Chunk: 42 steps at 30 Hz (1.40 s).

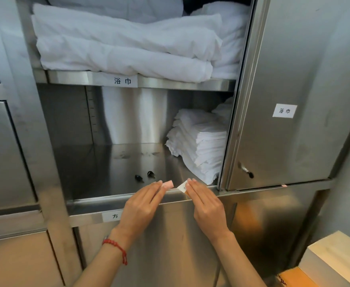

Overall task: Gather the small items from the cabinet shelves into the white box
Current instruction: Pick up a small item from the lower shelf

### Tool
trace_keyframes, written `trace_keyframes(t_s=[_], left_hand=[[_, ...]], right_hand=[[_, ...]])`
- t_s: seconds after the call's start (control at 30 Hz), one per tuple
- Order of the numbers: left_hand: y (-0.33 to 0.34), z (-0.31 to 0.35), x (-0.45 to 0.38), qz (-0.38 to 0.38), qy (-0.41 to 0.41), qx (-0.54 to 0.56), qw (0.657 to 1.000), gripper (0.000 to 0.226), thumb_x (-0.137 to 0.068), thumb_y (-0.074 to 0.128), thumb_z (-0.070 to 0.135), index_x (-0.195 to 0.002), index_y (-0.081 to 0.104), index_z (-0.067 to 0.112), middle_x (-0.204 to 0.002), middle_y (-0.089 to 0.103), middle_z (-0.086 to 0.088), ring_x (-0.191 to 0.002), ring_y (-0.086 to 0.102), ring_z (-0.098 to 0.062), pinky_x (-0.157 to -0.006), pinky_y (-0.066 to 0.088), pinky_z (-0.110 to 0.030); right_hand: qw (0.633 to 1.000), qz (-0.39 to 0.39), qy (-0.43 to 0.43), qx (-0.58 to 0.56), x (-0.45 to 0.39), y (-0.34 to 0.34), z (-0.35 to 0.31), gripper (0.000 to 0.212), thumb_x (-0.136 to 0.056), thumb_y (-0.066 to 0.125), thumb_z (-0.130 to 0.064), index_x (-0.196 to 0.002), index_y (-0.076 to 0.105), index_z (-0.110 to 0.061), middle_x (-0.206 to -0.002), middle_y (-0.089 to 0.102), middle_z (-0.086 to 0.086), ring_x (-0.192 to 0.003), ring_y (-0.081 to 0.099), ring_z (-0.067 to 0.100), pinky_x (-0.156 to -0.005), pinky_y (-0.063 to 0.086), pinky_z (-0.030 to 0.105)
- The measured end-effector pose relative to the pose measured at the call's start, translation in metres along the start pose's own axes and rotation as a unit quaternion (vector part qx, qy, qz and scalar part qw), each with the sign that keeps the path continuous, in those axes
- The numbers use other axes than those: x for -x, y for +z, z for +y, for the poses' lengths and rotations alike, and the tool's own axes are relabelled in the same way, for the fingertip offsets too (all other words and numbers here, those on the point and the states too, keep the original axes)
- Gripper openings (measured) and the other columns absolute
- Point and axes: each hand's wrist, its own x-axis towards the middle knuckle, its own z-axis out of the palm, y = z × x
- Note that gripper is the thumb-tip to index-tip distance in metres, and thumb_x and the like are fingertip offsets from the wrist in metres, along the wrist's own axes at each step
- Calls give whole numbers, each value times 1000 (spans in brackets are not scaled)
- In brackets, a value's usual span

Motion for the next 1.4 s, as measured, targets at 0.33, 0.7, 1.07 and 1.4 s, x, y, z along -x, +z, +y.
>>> trace_keyframes(t_s=[0.33,0.7,1.07,1.4], left_hand=[[29,-39,4,-46,-30,-21,998,44,-85,47,-7,-127,48,6,-114,67,-11,-102,66,-23,-85,55,-35],[65,-69,7,-140,-83,-80,983,64,-47,89,-3,-108,69,1,-105,69,-16,-92,69,-27,-82,54,-36],[93,-96,19,-114,-90,-99,984,43,-72,69,-11,-112,67,3,-103,70,-15,-90,70,-25,-77,58,-34],[118,-148,50,-123,-94,-79,985,44,-78,42,-3,-120,51,6,-105,69,-15,-91,69,-25,-80,55,-33]], right_hand=[[998,32,-31,-48,-31,63,20,44,-102,26,-2,-107,70,2,-114,67,14,-108,64,24,-93,51,35],[992,21,-52,-114,-42,137,50,41,-85,37,11,-109,69,1,-115,67,12,-109,63,23,-93,50,34],[985,6,-48,-163,-46,192,54,37,-82,44,8,-109,69,0,-115,67,12,-107,64,23,-93,50,33],[988,-19,-22,-149,-49,242,33,57,-99,14,-1,-104,71,1,-111,69,12,-103,66,22,-94,47,31]])
